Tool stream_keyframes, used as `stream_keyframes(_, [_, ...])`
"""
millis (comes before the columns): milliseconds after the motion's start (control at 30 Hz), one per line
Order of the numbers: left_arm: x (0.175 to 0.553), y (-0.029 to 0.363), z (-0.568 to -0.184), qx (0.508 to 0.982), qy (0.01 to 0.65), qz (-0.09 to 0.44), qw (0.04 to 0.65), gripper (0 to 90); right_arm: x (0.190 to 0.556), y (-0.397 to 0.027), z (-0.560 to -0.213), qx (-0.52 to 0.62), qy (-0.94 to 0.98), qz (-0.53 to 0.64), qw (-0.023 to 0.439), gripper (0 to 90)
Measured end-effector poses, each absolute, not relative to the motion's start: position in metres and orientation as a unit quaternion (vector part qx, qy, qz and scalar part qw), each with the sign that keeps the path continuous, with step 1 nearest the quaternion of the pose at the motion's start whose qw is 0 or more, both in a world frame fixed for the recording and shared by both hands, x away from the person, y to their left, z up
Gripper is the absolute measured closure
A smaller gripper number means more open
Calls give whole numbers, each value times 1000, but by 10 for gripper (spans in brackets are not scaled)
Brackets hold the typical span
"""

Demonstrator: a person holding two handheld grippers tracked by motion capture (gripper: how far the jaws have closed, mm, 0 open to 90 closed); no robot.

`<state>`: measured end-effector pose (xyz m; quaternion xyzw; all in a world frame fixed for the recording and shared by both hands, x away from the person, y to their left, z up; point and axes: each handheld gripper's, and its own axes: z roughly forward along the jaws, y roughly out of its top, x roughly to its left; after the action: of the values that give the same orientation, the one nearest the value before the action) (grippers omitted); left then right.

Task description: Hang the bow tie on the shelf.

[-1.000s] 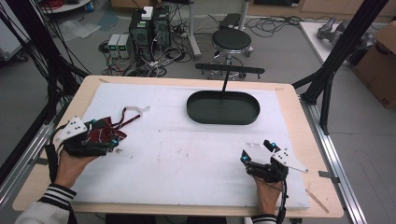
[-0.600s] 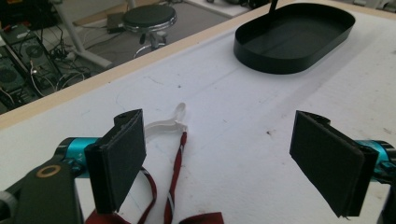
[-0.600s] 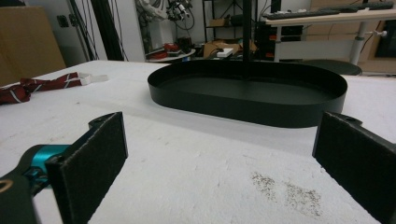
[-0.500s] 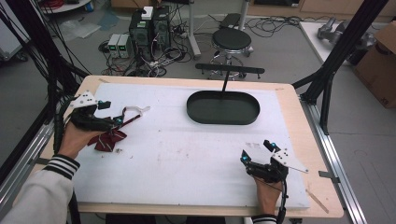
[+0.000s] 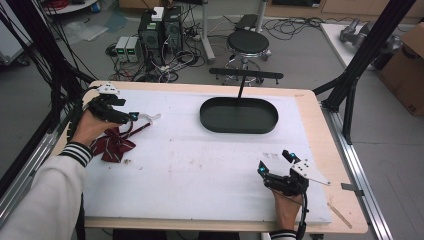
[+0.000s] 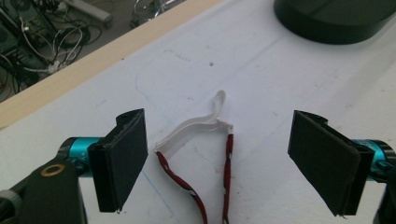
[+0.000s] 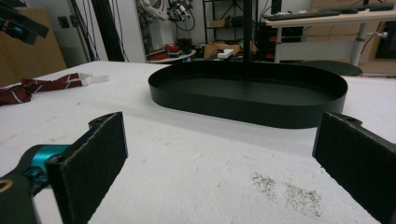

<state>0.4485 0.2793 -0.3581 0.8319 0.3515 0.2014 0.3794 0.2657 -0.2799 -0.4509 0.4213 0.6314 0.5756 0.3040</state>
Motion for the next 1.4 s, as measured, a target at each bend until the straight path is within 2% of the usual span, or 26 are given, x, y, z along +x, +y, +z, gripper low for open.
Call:
stream_keyframes(600, [508, 254, -375, 889, 335, 183, 252, 254, 266, -280, -451, 424, 630, 577, 302, 21])
stream_keyframes(900, [519, 248, -384, 900, 336, 162, 226, 303, 266, -280, -451, 424, 630, 577, 302, 21])
stream_keyframes(1133, [525, 246, -393, 915, 316, 143, 206, 438, 266, -281, -451, 424, 630, 577, 301, 21])
stream_keyframes(1400, [530, 246, -402, 922, 313, 145, 175, 527, 266, -281, -451, 425, 628, 578, 300, 21])
